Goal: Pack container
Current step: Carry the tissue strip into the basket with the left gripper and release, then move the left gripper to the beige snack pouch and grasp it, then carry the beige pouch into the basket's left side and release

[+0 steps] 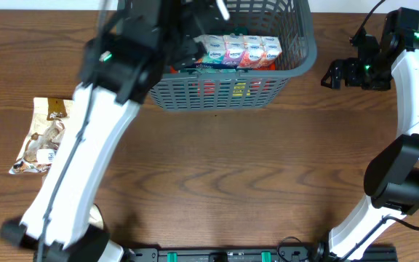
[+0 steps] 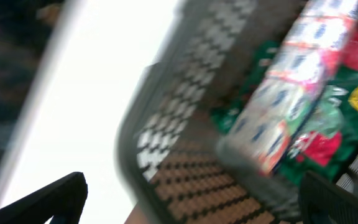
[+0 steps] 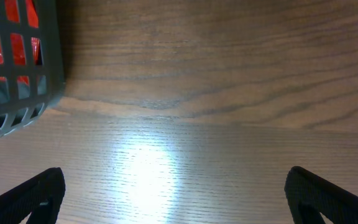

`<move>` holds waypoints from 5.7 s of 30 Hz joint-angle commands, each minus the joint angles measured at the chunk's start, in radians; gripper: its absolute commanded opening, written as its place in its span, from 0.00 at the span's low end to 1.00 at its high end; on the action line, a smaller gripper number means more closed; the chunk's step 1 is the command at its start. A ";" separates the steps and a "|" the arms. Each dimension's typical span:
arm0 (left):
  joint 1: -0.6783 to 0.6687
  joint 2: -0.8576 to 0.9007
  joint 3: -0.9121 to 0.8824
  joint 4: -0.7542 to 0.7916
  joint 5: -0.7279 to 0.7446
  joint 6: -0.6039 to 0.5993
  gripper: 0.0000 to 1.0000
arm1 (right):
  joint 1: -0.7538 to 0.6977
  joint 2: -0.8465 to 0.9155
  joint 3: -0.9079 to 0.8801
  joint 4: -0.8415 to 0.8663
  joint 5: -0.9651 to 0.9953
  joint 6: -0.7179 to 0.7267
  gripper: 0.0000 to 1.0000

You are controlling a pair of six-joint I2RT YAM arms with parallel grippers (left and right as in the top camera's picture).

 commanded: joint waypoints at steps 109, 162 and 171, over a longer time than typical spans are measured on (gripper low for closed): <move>0.673 0.034 -0.083 -0.154 0.185 -0.567 0.06 | -0.009 -0.003 -0.003 0.014 -0.002 -0.010 0.99; 0.203 0.365 0.204 0.030 0.253 0.098 0.73 | -0.009 -0.003 -0.003 -0.015 -0.002 -0.021 0.99; 0.215 0.135 0.204 -0.024 0.069 -0.065 0.77 | -0.009 -0.003 -0.003 -0.016 -0.002 -0.030 0.99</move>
